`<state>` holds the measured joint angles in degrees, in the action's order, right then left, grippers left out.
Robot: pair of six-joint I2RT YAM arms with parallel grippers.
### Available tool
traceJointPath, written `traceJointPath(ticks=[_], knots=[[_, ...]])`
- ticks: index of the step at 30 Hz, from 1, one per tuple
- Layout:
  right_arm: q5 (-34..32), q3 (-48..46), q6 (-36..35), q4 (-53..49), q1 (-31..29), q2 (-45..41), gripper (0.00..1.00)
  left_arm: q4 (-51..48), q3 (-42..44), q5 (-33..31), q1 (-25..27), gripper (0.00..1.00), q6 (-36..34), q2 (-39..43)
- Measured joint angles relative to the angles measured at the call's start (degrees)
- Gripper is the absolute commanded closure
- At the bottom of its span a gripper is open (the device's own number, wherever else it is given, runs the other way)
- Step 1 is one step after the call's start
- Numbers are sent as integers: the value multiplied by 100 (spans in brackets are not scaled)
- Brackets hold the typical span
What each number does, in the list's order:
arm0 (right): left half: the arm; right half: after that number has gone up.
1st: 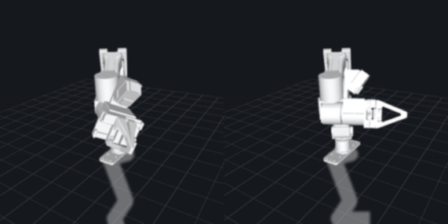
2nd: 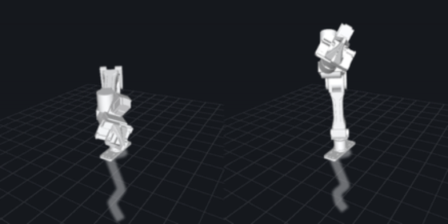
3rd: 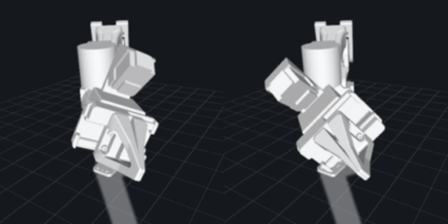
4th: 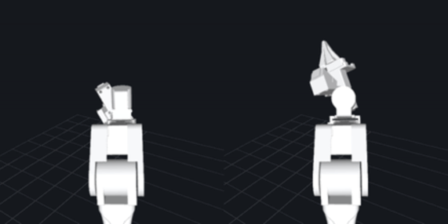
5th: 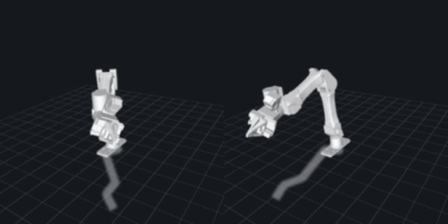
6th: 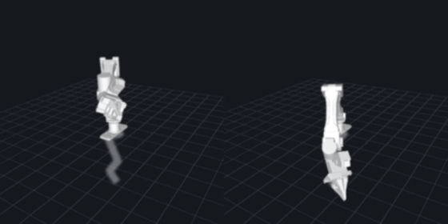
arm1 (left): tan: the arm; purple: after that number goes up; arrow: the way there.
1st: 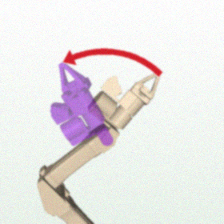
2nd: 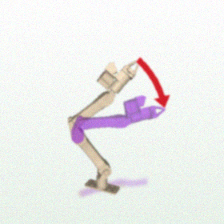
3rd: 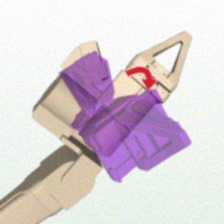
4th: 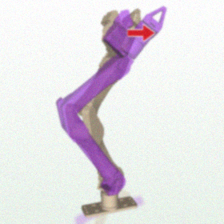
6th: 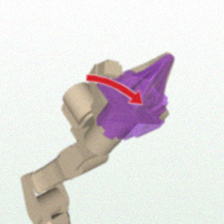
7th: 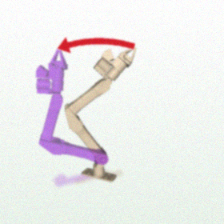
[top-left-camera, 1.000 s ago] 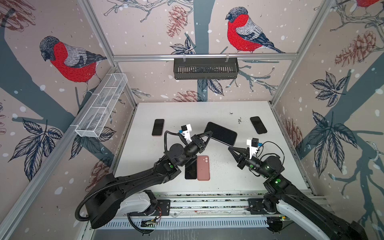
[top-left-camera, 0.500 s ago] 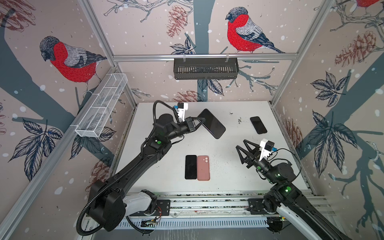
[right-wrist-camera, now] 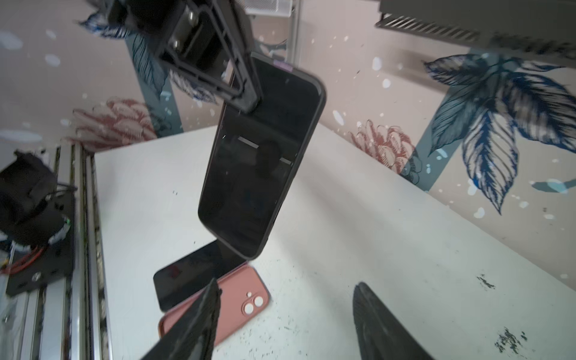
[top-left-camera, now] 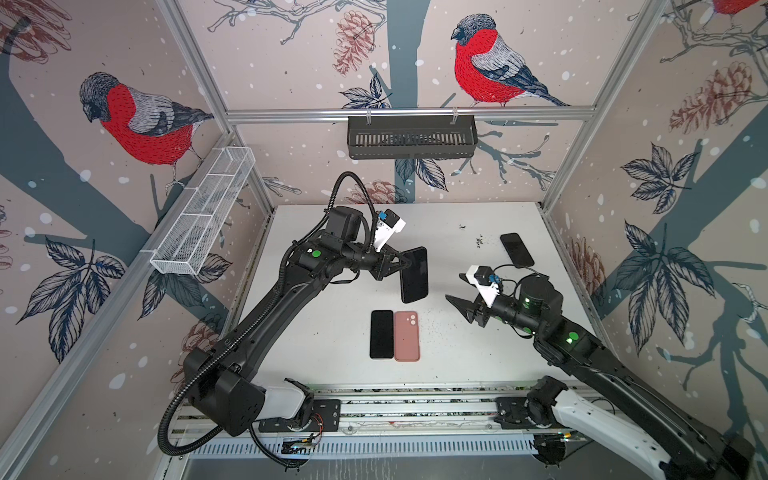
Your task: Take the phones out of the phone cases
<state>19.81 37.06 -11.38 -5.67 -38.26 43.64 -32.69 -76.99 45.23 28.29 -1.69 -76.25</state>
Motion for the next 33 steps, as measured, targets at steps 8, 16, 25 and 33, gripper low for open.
traceJointPath(ticks=[8,16,25,33], knots=[[1091,-52,-1134,-188,-39,177,41,127,457,566,-2,100,-476,509],[1606,243,-1853,-385,-111,767,54,420,573,861,-2,100,-466,616],[1958,376,-2055,-455,-190,1019,63,507,581,973,4,100,-455,667],[2083,466,-2162,-485,-205,1187,66,533,625,927,55,100,-470,706]])
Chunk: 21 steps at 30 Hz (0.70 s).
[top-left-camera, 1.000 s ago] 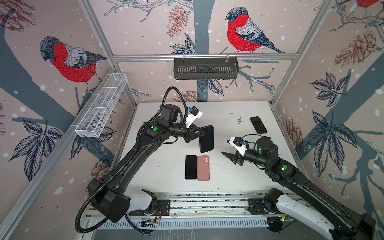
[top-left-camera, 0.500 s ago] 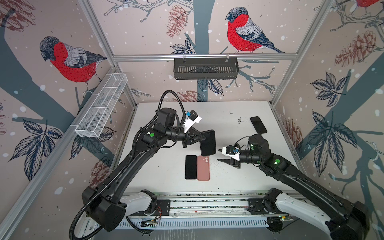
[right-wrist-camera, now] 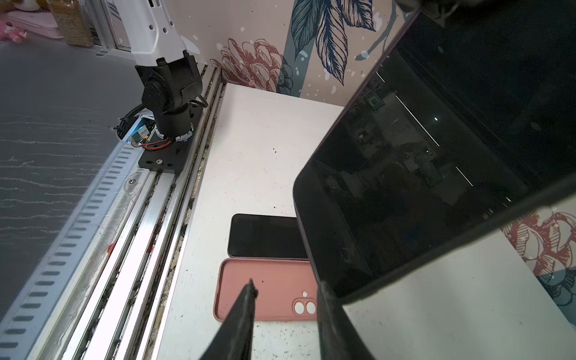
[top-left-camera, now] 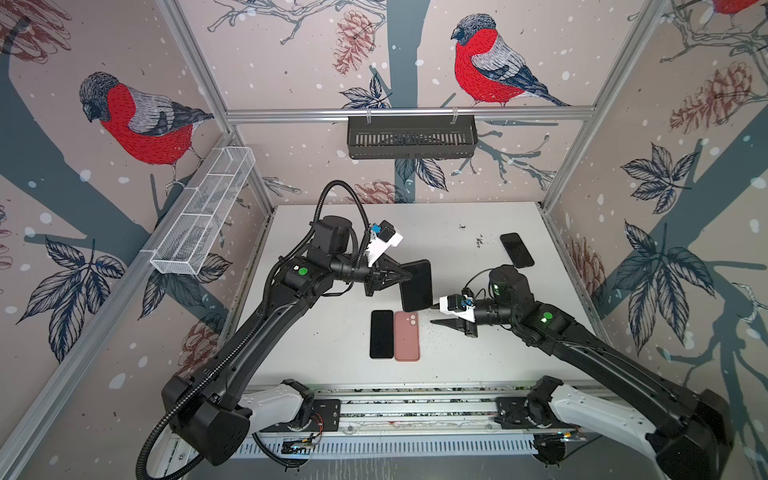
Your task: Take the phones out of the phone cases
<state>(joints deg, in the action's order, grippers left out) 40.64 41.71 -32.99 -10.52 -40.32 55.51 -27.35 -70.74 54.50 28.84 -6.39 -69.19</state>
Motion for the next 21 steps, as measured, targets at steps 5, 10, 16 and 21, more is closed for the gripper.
traceJointPath(ticks=[5,10,16,21], knots=[[68,72,2,11,2,120,67,35,70,-66,35,100,-2,70],[63,129,2,-15,116,138,67,98,79,-122,39,100,-28,136],[-153,48,79,-11,332,50,60,76,63,-120,55,100,-48,149],[-170,48,177,26,396,50,55,94,101,-15,66,100,-42,153]])
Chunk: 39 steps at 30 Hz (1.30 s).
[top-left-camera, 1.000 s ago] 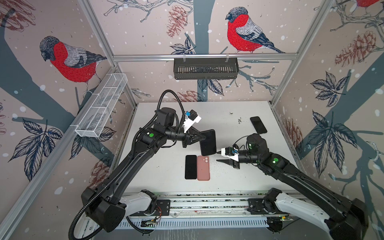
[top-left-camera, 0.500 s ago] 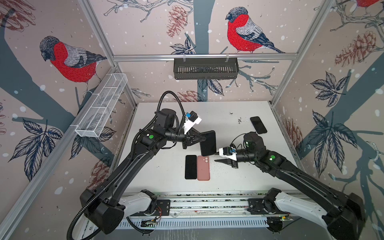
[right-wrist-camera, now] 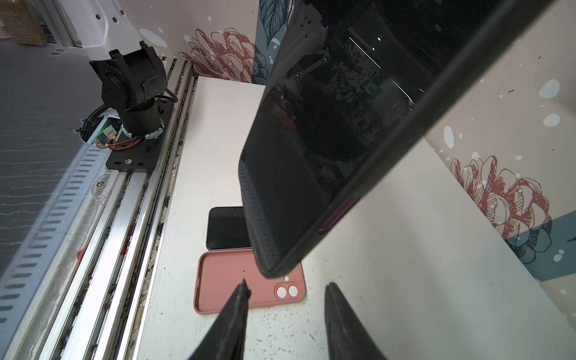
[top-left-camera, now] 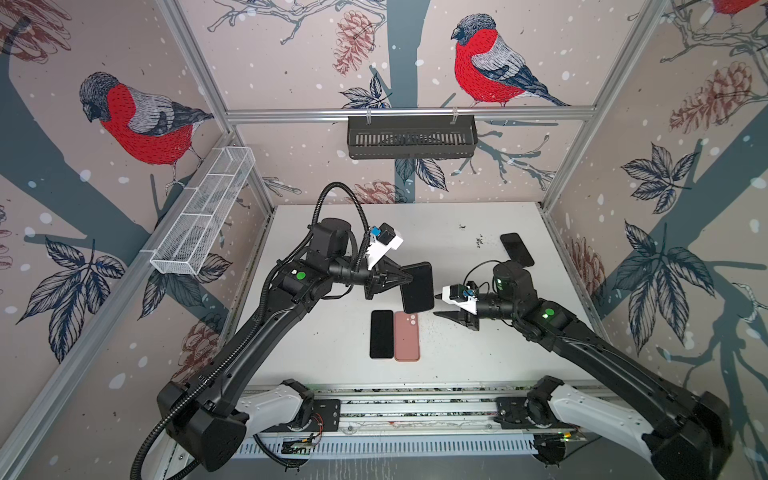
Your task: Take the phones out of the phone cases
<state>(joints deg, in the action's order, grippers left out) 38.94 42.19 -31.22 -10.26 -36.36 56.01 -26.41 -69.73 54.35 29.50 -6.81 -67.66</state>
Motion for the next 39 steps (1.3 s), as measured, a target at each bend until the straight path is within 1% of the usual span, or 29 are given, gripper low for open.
traceJointPath(ticks=[5,8,15,20,25,28,31,35,39], knots=[[96,2,127,98,37,105,54,0,59,70,0,100,42,0],[269,7,153,184,37,177,58,7,76,72,0,100,42,4],[608,15,289,363,37,302,61,39,105,90,0,100,44,17],[780,11,293,444,35,334,76,68,133,85,0,100,44,28],[907,11,474,393,35,402,97,101,162,151,17,100,-76,39],[992,11,584,343,31,420,98,155,197,249,28,100,-125,44],[1027,7,549,315,-11,411,98,262,249,269,28,100,2,28],[946,-61,503,258,-107,358,99,699,461,361,28,100,424,-44],[581,-131,293,216,-385,354,99,1467,820,529,26,100,1021,-144]])
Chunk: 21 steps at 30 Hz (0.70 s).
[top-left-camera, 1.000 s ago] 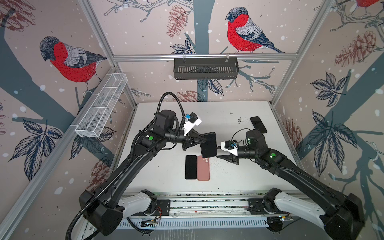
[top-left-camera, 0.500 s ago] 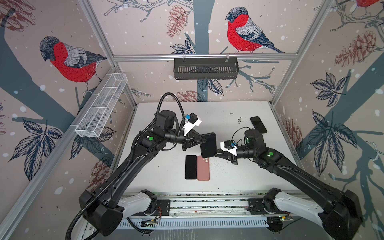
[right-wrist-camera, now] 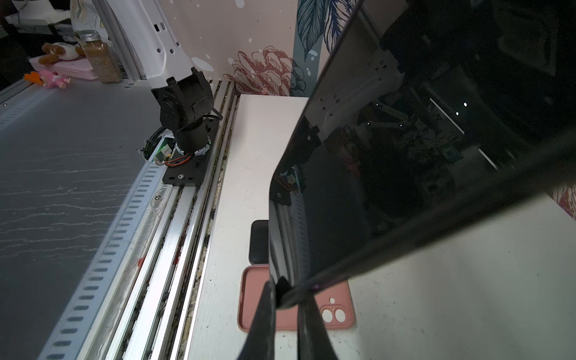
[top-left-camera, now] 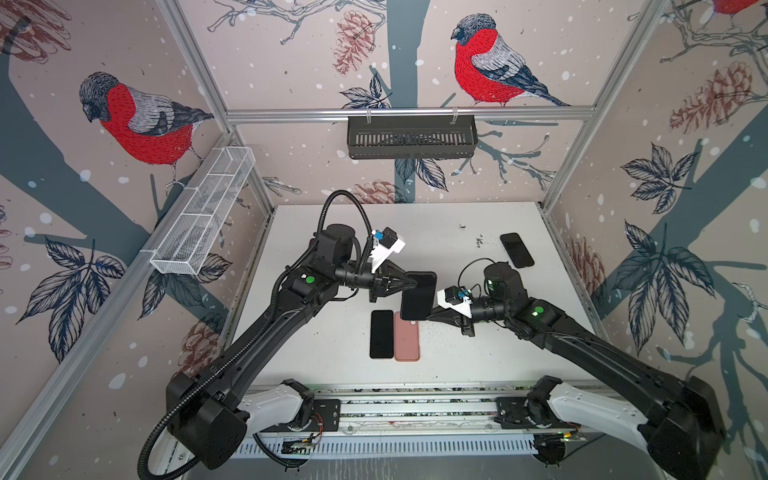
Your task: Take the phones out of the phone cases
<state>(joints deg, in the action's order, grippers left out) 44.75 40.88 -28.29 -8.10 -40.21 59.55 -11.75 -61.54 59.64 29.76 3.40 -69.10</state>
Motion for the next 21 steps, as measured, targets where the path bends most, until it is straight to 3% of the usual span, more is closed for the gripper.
traceJointPath(ticks=[6,14,17,21], knots=[[-586,-116,-634,275,-186,-13,100,1023,243,-127,-24,100,1078,-271],[-999,-595,-551,1399,-197,-284,98,1998,393,-238,-24,100,1733,-358],[-1141,-922,-273,1875,-168,-584,84,2433,664,-304,-90,100,2109,-192],[-1399,-1370,343,2623,-144,-1143,44,3128,1029,-546,-234,100,2828,103]])
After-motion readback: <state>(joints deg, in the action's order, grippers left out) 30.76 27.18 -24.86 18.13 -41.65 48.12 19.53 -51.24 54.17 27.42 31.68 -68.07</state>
